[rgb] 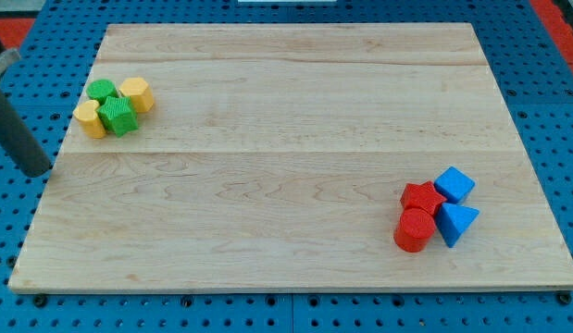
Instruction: Point your arm to the red circle
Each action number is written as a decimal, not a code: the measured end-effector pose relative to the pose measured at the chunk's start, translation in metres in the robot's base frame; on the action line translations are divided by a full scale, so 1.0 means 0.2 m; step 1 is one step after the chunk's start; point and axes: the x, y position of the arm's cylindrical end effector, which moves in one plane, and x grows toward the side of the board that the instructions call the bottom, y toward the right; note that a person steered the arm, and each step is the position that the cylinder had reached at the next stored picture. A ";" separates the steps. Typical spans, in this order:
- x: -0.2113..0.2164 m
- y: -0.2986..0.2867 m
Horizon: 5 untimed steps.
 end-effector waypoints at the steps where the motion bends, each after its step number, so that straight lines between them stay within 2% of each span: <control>1: -0.03 -0.01; 3: -0.08 -0.01; 4: -0.07 0.08; 5: 0.06 0.63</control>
